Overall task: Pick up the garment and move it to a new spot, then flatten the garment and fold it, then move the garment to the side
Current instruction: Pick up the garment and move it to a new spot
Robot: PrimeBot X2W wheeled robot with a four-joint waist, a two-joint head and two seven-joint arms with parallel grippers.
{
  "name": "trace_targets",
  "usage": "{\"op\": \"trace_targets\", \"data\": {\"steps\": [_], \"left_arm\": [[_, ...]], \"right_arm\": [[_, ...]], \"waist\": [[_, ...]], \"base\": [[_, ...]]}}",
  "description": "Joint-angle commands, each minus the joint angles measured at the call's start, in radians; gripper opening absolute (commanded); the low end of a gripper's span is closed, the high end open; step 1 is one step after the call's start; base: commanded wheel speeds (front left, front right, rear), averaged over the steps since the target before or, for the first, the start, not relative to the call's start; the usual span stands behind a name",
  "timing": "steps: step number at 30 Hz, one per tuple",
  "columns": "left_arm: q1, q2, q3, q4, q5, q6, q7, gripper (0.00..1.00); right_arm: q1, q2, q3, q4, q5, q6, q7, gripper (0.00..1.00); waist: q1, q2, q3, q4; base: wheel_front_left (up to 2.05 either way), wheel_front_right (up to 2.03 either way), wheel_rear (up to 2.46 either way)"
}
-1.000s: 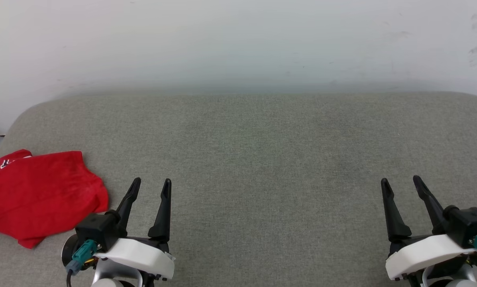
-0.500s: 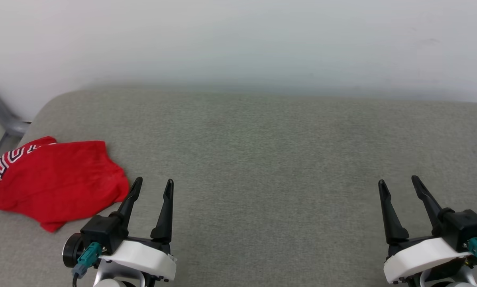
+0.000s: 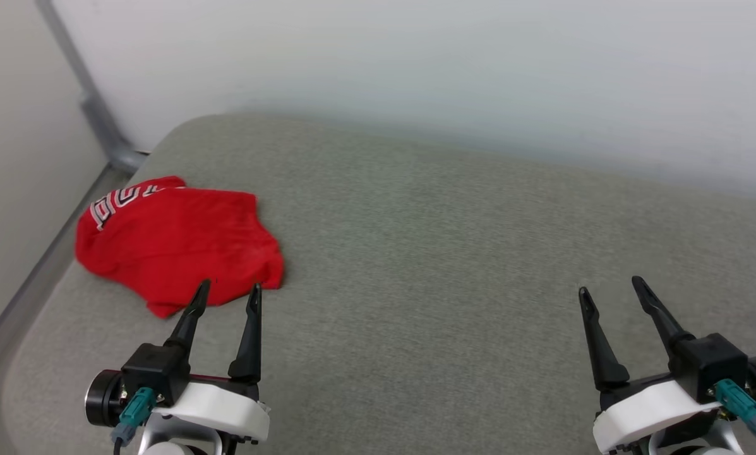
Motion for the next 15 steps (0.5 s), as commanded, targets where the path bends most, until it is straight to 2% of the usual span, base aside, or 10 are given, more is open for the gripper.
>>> {"op": "trace_targets", "data": {"steps": [1, 7, 15], "left_arm": [[0.000, -0.001, 0.002, -0.004, 0.018, -0.005, -0.007, 1.00], [0.006, -0.012, 0.018, -0.007, 0.047, -0.011, -0.018, 1.00], [0.005, -0.019, 0.040, -0.005, 0.048, -0.016, -0.015, 1.00]], "right_arm": [[-0.001, 0.002, 0.002, -0.007, -0.017, 0.000, -0.006, 1.00], [0.000, 0.002, 0.018, -0.007, -0.038, 0.000, -0.015, 1.00], [-0.016, 0.002, 0.022, 0.008, -0.012, 0.000, -0.019, 1.00]], "waist": [[0.0000, 0.0000, 0.000, 0.034], [0.0000, 0.0000, 0.000, 0.110], [0.0000, 0.0000, 0.005, 0.152]], "base": [[0.00, 0.00, 0.00], [0.00, 0.00, 0.00], [0.00, 0.00, 0.00]]}}
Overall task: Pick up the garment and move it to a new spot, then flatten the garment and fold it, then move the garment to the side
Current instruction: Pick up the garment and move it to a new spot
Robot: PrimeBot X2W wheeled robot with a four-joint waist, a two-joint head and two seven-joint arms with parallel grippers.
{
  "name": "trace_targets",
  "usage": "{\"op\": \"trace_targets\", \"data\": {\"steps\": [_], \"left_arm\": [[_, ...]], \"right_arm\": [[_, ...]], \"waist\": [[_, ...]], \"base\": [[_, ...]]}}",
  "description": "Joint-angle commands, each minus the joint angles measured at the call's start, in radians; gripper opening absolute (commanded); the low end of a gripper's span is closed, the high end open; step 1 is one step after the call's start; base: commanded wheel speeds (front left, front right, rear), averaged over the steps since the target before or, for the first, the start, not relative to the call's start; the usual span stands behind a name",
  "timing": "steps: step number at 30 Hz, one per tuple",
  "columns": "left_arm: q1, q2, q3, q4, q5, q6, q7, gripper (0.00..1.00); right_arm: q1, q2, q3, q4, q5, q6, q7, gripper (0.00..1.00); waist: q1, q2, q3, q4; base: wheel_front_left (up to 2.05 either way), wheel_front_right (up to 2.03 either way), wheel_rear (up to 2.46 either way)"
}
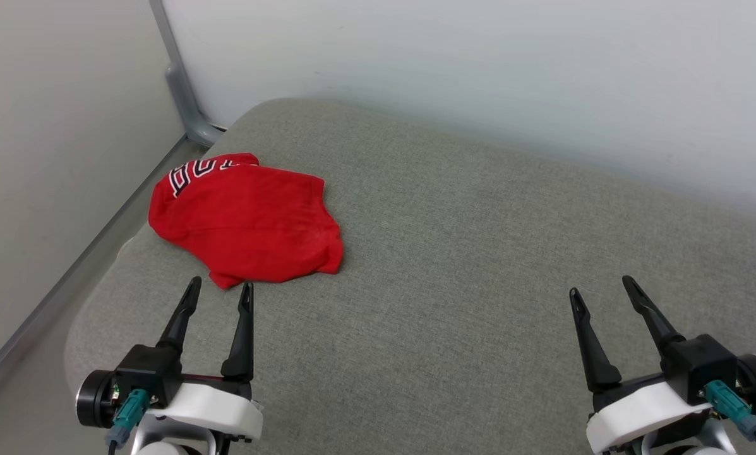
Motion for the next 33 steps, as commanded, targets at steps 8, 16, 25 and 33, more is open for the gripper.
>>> {"op": "trace_targets", "data": {"steps": [8, 16, 25, 33], "left_arm": [[-0.078, -0.010, 0.052, 0.019, -0.025, -0.006, -0.003, 1.00], [-0.293, 0.019, 0.110, 0.117, -0.053, -0.007, -0.002, 1.00], [-0.563, 0.190, 0.083, 0.308, -0.145, -0.008, 0.043, 1.00], [-0.711, 0.382, -0.095, 0.498, -0.404, -0.007, 0.401, 1.00]], "right_arm": [[-0.044, 0.001, 0.000, -0.015, -0.012, -0.001, 0.006, 1.00], [-0.098, 0.001, 0.008, -0.050, -0.055, -0.001, 0.038, 1.00], [-0.154, 0.001, 0.003, -0.074, -0.078, -0.001, 0.047, 1.00], [-0.205, 0.001, 0.001, -0.072, -0.085, -0.001, 0.036, 1.00]], "waist": [[0.0000, 0.0000, 0.056, -0.010], [0.0000, 0.0000, 0.179, -0.056], [0.0000, 0.0000, 0.305, -0.118], [0.0000, 0.0000, 0.410, -0.162]], "base": [[0.00, 0.00, 0.00], [0.00, 0.00, 0.00], [0.00, 0.00, 0.00], [0.00, 0.00, 0.00]]}}
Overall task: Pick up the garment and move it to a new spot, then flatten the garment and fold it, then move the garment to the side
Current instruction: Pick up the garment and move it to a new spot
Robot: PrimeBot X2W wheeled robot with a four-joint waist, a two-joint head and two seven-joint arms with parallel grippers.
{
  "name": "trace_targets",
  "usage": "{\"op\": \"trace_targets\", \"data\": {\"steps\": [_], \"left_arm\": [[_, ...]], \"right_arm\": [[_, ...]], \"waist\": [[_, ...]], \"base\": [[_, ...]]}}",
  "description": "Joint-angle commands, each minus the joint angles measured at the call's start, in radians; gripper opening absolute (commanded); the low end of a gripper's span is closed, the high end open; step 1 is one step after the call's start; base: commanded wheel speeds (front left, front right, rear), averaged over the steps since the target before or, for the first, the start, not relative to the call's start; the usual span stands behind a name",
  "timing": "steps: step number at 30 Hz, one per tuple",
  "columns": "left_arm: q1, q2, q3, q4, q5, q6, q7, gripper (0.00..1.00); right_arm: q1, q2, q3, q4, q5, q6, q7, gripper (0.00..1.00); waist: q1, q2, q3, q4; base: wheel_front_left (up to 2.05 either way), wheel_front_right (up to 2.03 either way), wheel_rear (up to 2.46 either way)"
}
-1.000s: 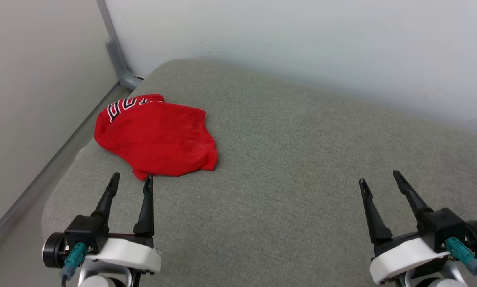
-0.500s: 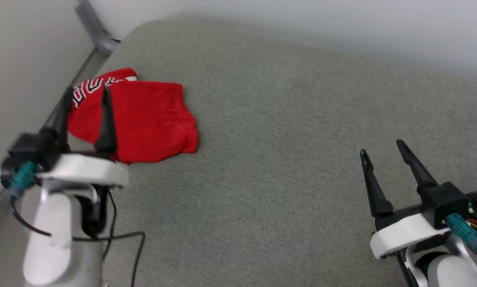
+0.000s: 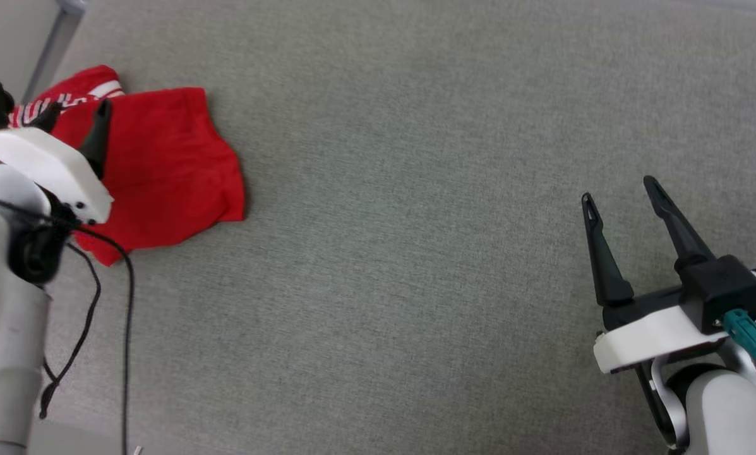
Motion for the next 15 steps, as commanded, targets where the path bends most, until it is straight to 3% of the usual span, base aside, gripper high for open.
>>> {"op": "trace_targets", "data": {"steps": [1, 6, 13, 14, 15], "left_arm": [[-0.019, 0.016, -0.022, 0.019, -0.024, 0.001, 0.044, 1.00], [-0.053, 0.087, -0.096, 0.120, -0.115, 0.001, 0.241, 1.00], [-0.039, 0.078, -0.192, 0.246, -0.194, 0.001, 0.465, 1.00], [-0.035, 0.069, -0.204, 0.255, -0.201, 0.001, 0.480, 0.54], [-0.033, 0.061, -0.212, 0.260, -0.212, 0.001, 0.484, 0.35]], "right_arm": [[-0.021, 0.000, 0.000, 0.000, 0.003, 0.000, -0.005, 1.00], [-0.049, 0.000, 0.006, 0.011, -0.003, 0.000, -0.011, 1.00], [-0.075, 0.000, 0.005, 0.022, -0.009, 0.000, -0.018, 1.00], [-0.079, 0.001, 0.006, 0.024, -0.006, 0.000, -0.019, 1.00], [-0.082, 0.001, 0.005, 0.026, -0.007, 0.000, -0.019, 1.00]], "waist": [[-0.0002, 0.0000, 0.041, -0.024], [-0.0002, 0.0000, 0.084, -0.043], [-0.0002, 0.0000, 0.118, -0.058], [-0.0002, 0.0000, 0.119, -0.059], [-0.0002, 0.0000, 0.119, -0.060]], "base": [[0.00, 0.00, 0.00], [0.00, 0.00, 0.00], [0.00, 0.00, 0.00], [0.00, 0.00, 0.00], [0.00, 0.00, 0.00]]}}
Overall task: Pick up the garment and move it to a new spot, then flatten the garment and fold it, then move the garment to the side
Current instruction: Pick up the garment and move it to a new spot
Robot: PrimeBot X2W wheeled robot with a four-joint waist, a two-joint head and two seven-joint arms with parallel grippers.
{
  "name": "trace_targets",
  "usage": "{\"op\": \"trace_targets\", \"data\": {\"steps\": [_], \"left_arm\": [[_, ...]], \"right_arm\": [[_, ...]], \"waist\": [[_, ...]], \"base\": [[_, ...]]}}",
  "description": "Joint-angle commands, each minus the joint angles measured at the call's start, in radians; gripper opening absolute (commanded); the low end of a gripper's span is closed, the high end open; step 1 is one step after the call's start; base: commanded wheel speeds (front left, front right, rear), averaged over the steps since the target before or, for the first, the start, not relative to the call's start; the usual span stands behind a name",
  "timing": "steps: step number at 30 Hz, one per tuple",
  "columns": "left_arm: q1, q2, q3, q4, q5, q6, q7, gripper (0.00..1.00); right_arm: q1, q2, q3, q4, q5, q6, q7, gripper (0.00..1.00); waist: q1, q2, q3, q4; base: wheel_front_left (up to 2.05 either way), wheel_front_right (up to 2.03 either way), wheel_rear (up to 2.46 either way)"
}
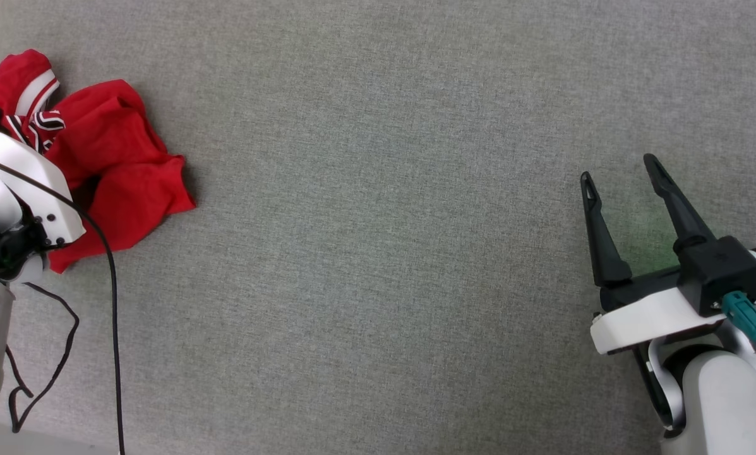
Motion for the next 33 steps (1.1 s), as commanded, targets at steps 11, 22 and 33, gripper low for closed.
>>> {"op": "trace_targets", "data": {"steps": [11, 22, 33], "left_arm": [[0.002, -0.026, -0.017, 0.049, 0.027, 0.013, -0.324, 0.00], [0.021, -0.071, 0.022, 0.033, 0.087, 0.078, -0.791, 0.00], [0.166, -0.154, 0.030, -0.222, 0.165, 0.134, -0.856, 0.00]], "right_arm": [[-0.001, 0.000, -0.005, 0.019, 0.027, 0.000, -0.031, 1.00], [0.043, 0.000, -0.028, 0.059, 0.078, 0.000, -0.056, 1.00], [0.106, 0.001, -0.062, 0.062, 0.106, 0.000, -0.058, 1.00]], "waist": [[0.0000, -0.0001, -0.083, 0.004], [0.0000, -0.0001, -0.241, -0.007], [0.0000, -0.0001, -0.344, -0.109]], "base": [[0.00, 0.00, 0.00], [0.00, 0.00, 0.00], [0.00, 0.00, 0.00]]}}
